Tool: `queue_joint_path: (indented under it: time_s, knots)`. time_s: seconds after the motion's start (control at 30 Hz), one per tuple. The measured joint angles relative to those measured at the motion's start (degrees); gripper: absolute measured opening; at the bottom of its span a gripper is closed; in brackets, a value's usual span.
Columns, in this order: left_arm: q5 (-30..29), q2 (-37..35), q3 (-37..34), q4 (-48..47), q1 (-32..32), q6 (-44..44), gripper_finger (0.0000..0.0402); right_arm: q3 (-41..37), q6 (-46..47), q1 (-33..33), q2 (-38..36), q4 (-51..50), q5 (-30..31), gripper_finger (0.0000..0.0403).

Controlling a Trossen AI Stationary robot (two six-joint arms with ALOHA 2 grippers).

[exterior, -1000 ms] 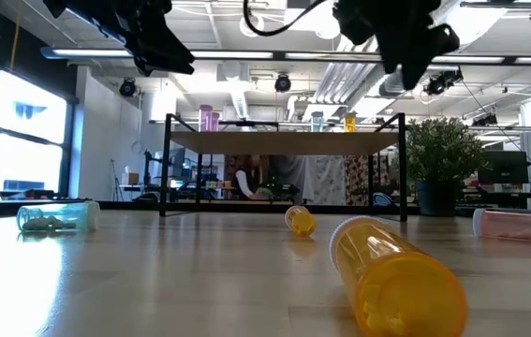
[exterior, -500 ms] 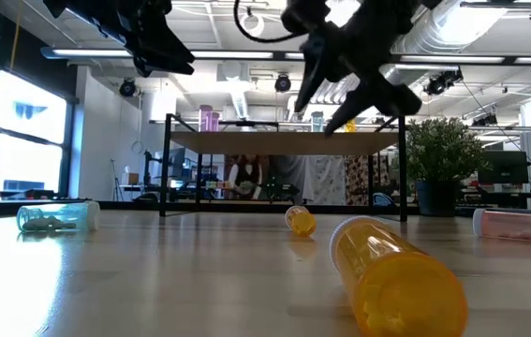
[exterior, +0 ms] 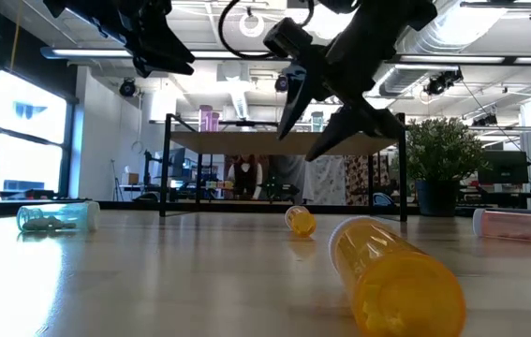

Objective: Pick and place medicine bottles onto shelf by color
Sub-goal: Put the top orange pill bottle aligned with the other orange pill bottle on the shelf

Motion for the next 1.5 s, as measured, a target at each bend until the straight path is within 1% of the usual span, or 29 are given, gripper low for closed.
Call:
queue_joint_path:
  time_s: [0.17, 0.43, 0.6, 0.8, 1.0, 1.5]
  knots:
    - [-0.14, 0.0, 0.0, -0.01, 0.02, -0.01, 0.0184, 0.07, 0.04, -0.1, 0.8, -0.41, 1.6, 0.019]
    - [-0.13, 0.0, 0.0, -0.01, 0.02, 0.0, 0.0184, 0.04, 0.28, -0.15, 4.55, -0.59, 1.79, 0.019]
    - [-0.12, 0.0, 0.0, 0.0, 0.02, -0.38, 0.0184, 0.04, 0.3, -0.16, 5.17, -0.36, 1.86, 0.019]
    - [-0.12, 0.0, 0.0, 0.0, 0.02, -0.43, 0.0184, 0.04, -0.11, -0.3, 5.44, -0.29, 3.89, 0.019]
    - [-0.12, 0.0, 0.0, 0.0, 0.0, -0.43, 0.0184, 0.04, 0.08, -0.33, 8.04, 0.88, 2.82, 0.019]
    - [-0.14, 0.0, 0.0, 0.0, 0.0, -0.43, 0.0184, 0.04, 1.17, 0.09, 11.44, 1.37, 2.12, 0.019]
